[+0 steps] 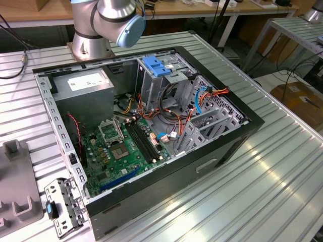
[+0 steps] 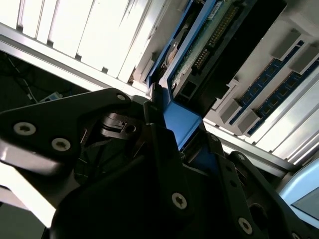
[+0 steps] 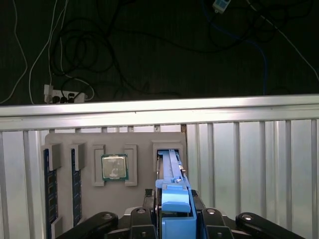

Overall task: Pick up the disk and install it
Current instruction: 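Pick up the disk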

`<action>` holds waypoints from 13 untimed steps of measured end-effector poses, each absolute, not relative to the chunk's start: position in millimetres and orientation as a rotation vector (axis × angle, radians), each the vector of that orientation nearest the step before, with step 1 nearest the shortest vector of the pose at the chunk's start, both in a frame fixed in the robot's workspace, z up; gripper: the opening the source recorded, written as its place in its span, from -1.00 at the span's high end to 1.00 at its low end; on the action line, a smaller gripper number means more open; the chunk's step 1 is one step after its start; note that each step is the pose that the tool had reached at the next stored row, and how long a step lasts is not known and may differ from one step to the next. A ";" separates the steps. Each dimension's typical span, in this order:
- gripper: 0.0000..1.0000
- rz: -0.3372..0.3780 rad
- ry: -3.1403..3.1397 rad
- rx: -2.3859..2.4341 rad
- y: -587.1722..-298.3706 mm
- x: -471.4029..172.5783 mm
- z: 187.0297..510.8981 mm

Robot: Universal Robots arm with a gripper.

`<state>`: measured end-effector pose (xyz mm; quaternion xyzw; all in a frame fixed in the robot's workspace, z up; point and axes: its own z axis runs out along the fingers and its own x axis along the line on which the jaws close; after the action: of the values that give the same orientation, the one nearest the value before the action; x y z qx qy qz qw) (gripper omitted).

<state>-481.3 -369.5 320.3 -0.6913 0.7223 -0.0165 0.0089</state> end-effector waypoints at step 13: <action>0.25 -0.052 2.257 -2.160 -369.5 -481.3 333.8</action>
<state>-481.3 -369.5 333.8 -0.6913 0.7223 -0.0166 0.0087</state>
